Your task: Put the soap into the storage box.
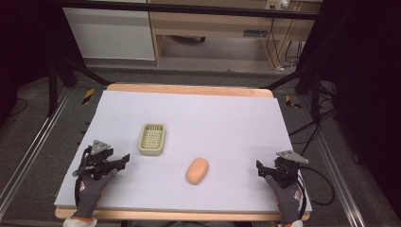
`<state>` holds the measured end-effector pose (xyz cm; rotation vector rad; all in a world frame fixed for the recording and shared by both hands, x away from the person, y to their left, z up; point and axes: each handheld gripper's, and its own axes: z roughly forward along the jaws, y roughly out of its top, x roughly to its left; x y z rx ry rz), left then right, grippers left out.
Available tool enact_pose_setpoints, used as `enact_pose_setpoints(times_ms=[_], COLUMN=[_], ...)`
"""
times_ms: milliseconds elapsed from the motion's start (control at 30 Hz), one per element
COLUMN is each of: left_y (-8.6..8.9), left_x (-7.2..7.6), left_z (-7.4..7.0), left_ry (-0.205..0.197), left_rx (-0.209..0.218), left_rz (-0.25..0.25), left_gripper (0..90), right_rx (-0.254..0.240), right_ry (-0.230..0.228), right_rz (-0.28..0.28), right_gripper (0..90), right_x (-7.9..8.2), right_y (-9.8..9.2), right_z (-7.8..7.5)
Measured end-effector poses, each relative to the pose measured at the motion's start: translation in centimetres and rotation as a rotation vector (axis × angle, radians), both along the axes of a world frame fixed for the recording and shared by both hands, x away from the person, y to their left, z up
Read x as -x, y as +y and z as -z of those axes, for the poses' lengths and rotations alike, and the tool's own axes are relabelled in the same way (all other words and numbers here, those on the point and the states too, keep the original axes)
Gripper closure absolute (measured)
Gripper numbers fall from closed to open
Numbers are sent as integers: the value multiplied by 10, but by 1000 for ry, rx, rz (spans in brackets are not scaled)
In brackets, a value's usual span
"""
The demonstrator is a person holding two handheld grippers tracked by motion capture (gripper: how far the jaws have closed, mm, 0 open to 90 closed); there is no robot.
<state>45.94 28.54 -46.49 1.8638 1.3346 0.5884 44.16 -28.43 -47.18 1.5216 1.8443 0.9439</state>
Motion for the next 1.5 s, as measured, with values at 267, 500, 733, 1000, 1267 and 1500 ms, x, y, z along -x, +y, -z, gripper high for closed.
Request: enact_pose_setpoints(times_ms=[267,500,733,1000,1267,1500], left_y=[-2,-7,-16,-27,-36,-43], left_x=[3,6,9,12,14,16], left_z=[-5,-11,-17,-22,-24,-26], left_ry=[-8,-15,-25,-25,-27,-32], left_rx=[21,31,40,47,43,43], left_rz=[7,23,50,84,105,119], left_gripper=[324,337,337,333,327,325], right_rx=[20,25,23,24,18,13], right_ry=[-11,-28,-50,-54,-50,-49], right_rz=[2,6,18,11,8,5], right_gripper=[76,80,80,84,85,79], right_x=[2,4,7,8,8,9], right_y=[3,4,5,7,8,10], right_z=[1,0,-1,-1,-2,-2])
